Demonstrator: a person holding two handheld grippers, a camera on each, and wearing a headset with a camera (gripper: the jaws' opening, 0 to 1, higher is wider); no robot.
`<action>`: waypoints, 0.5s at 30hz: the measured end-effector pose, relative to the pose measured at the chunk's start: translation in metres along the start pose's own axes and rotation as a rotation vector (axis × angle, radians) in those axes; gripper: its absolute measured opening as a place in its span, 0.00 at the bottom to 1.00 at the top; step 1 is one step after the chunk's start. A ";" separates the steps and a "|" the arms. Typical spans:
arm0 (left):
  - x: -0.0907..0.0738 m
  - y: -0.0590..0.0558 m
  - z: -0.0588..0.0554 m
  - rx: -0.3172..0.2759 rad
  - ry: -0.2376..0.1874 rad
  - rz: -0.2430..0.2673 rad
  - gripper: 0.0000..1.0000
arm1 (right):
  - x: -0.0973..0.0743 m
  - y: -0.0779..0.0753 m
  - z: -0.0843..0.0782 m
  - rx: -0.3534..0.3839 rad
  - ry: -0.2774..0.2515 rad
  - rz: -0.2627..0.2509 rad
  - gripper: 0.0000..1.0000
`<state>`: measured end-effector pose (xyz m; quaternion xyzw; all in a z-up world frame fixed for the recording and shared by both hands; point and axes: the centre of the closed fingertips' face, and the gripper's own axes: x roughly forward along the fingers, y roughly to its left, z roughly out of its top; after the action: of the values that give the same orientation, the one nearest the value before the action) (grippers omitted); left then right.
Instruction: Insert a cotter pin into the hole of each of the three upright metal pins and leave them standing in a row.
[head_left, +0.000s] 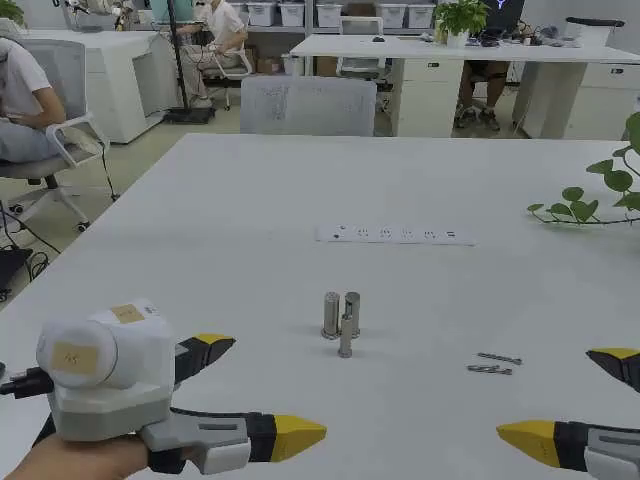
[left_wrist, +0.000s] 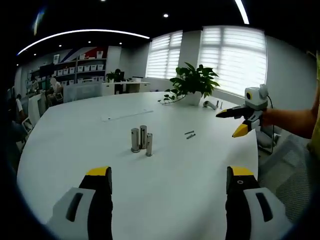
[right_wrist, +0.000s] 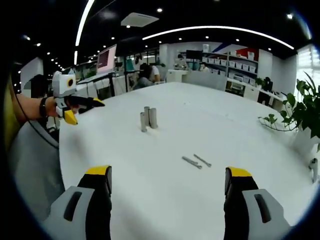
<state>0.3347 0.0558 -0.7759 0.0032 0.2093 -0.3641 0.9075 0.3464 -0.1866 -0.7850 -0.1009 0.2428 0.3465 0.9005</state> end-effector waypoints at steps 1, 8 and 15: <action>0.000 0.000 0.000 0.000 0.001 -0.001 0.96 | 0.000 0.000 0.000 0.002 -0.001 0.000 0.94; 0.000 0.000 0.000 -0.001 0.002 0.002 0.96 | 0.001 -0.001 0.001 0.000 -0.003 0.001 0.94; -0.001 0.002 0.001 -0.001 -0.002 0.010 0.96 | 0.003 0.000 0.002 -0.007 0.001 0.010 0.94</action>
<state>0.3354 0.0579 -0.7752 0.0033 0.2084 -0.3593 0.9096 0.3493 -0.1841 -0.7853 -0.1029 0.2426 0.3516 0.8983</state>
